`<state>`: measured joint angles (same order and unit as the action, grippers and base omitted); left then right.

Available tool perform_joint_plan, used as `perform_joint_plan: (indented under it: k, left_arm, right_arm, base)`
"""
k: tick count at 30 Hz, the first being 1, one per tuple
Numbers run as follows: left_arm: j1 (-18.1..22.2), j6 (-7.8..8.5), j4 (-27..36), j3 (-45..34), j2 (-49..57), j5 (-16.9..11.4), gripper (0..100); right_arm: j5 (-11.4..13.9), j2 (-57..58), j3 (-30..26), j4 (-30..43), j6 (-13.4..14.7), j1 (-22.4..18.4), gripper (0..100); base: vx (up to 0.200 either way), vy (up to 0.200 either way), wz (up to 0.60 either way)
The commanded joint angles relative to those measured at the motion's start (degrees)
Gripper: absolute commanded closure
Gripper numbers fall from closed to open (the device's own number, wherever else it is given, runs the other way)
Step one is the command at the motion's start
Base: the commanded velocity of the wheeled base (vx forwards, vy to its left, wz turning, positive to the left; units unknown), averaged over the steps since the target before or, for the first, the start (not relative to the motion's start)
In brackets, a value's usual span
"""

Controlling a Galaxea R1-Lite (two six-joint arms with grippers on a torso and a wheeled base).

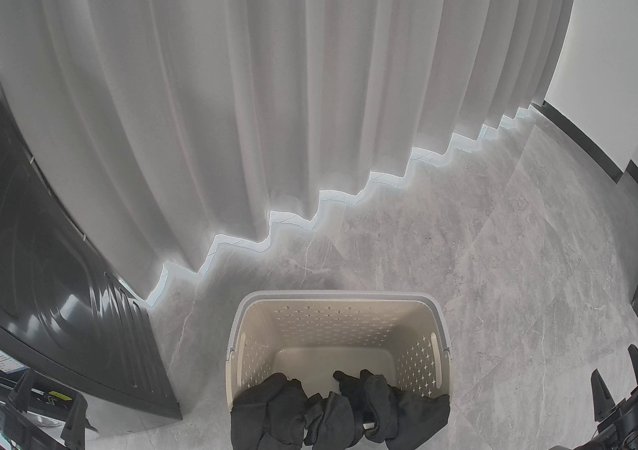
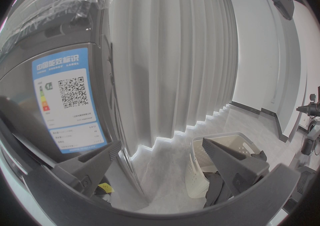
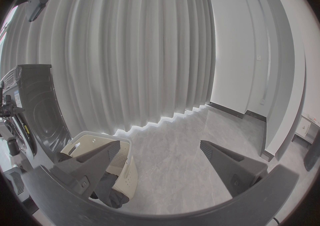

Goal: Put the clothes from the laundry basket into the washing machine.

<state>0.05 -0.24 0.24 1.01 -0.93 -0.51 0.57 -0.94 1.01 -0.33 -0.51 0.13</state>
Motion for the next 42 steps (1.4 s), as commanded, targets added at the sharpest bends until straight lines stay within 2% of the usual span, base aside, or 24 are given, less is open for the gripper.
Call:
perform_joint_plan:
  k: [1, 19, 22, 28, 37, 42]
  left_arm:
    - [0.04, -0.02, 0.02, -0.92, 0.66, -0.02, 0]
    - [0.04, -0.02, 0.02, -0.92, 0.66, -0.02, 0]
    - [0.04, -0.37, 0.02, -0.92, 0.66, -0.02, 0]
    - [0.04, -0.02, 0.02, -0.92, 0.66, -0.02, 0]
    - [0.04, -0.11, 0.02, -0.92, 0.66, -0.02, 0]
    - [0.04, -0.55, 0.02, -0.92, 0.66, -0.02, 0]
  right_arm:
    - [0.04, 0.06, -1.01, -0.02, -0.02, 0.04, 0]
    - [0.04, 0.06, -1.01, -0.02, -0.02, 0.04, 0]
    - [0.04, 0.06, -1.01, -0.02, -0.02, -0.05, 0]
    - [0.04, 0.06, -1.01, -0.02, -0.02, -0.05, 0]
    - [0.04, 0.06, -1.01, -0.02, -0.02, -0.05, 0]
    - [0.04, 0.06, -1.01, -0.02, -0.02, -0.05, 0]
  base:
    - [0.000, 0.000, 0.00]
    - [0.000, 0.000, 0.00]
    - [-0.200, 0.000, 0.00]
    - [-0.200, 0.000, 0.00]
    - [0.000, 0.000, 0.00]
    - [-0.200, 0.000, 0.00]
